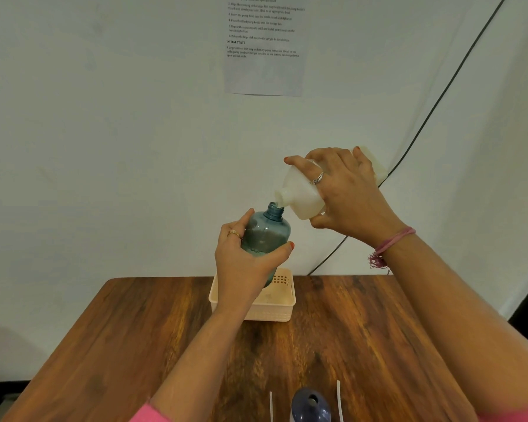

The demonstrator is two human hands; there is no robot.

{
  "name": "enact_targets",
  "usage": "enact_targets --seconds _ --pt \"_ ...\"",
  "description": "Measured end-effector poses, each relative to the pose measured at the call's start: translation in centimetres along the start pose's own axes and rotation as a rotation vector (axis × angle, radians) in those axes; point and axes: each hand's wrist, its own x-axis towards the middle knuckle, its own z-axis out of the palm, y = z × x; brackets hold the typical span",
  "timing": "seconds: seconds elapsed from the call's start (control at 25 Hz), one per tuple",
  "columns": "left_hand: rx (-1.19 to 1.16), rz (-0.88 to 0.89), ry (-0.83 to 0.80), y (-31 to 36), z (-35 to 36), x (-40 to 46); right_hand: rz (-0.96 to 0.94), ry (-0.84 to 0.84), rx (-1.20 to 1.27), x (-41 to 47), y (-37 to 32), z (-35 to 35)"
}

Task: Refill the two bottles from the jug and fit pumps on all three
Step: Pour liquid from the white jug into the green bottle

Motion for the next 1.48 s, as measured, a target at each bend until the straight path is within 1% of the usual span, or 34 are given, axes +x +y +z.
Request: enact_targets --seconds 0.88,1.12,1.48 --pt "-0.018 -0.022 0.011 -0.2 0.4 -0.1 0.015 -0.028 0.008 -0.3 0.4 0.5" --pt "-0.025 -0.045 0.012 -0.4 0.4 0.0 0.075 -0.066 0.093 -0.5 0.1 0.8" --pt "-0.002 -0.07 0.011 -1.0 0.5 -0.1 0.197 -0.121 0.328 -1.8 -0.5 1.7"
